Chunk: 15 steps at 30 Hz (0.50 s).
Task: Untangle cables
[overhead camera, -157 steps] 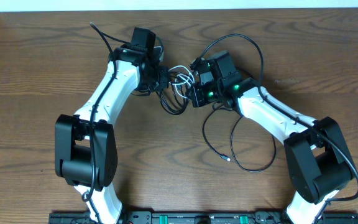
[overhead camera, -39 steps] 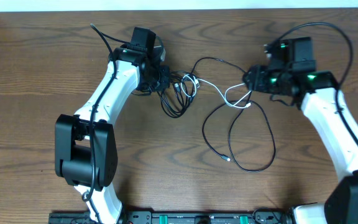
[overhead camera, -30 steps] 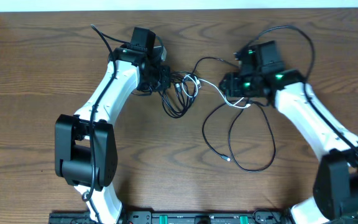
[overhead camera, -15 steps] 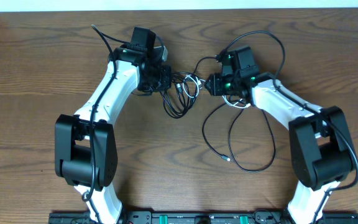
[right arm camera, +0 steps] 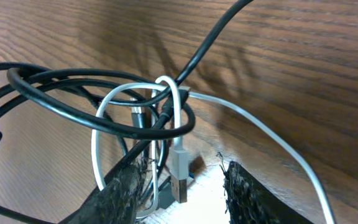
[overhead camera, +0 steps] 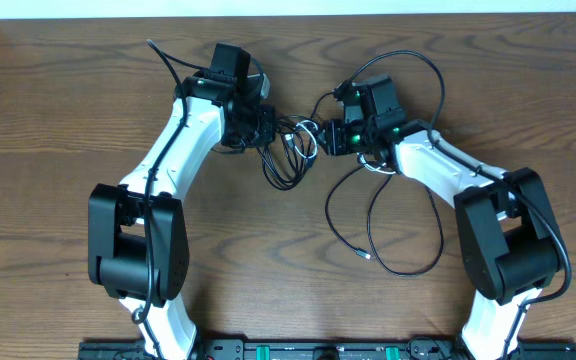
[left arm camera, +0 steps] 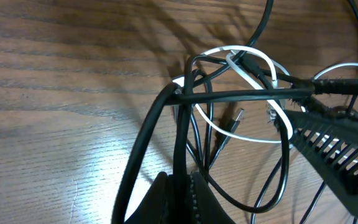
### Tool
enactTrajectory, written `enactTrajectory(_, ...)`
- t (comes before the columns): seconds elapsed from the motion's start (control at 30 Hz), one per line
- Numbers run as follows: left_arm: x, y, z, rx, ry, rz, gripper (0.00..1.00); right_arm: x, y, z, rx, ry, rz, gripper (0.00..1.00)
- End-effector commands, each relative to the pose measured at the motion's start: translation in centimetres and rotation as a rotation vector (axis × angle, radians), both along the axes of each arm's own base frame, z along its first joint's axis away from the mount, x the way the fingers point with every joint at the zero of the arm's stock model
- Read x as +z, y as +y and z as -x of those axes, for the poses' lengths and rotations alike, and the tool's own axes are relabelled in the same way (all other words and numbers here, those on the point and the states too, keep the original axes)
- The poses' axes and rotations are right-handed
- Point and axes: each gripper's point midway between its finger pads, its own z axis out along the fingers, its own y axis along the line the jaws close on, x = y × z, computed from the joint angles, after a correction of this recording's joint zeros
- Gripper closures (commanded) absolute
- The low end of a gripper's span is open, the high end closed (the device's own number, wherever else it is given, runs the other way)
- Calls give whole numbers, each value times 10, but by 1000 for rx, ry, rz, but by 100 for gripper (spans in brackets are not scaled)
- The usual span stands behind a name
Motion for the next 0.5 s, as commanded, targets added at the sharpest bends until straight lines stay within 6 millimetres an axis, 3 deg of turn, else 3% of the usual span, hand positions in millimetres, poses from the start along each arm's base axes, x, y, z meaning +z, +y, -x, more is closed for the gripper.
enactTrajectory(0.0, -7, -2, 3, -21, 17, 8, 93, 1, 5, 0, 5, -17, 17, 58)
enactTrajectory(0.47, -7, -2, 3, -21, 17, 8, 93, -4, 4, -5, -44, -72, 115, 63)
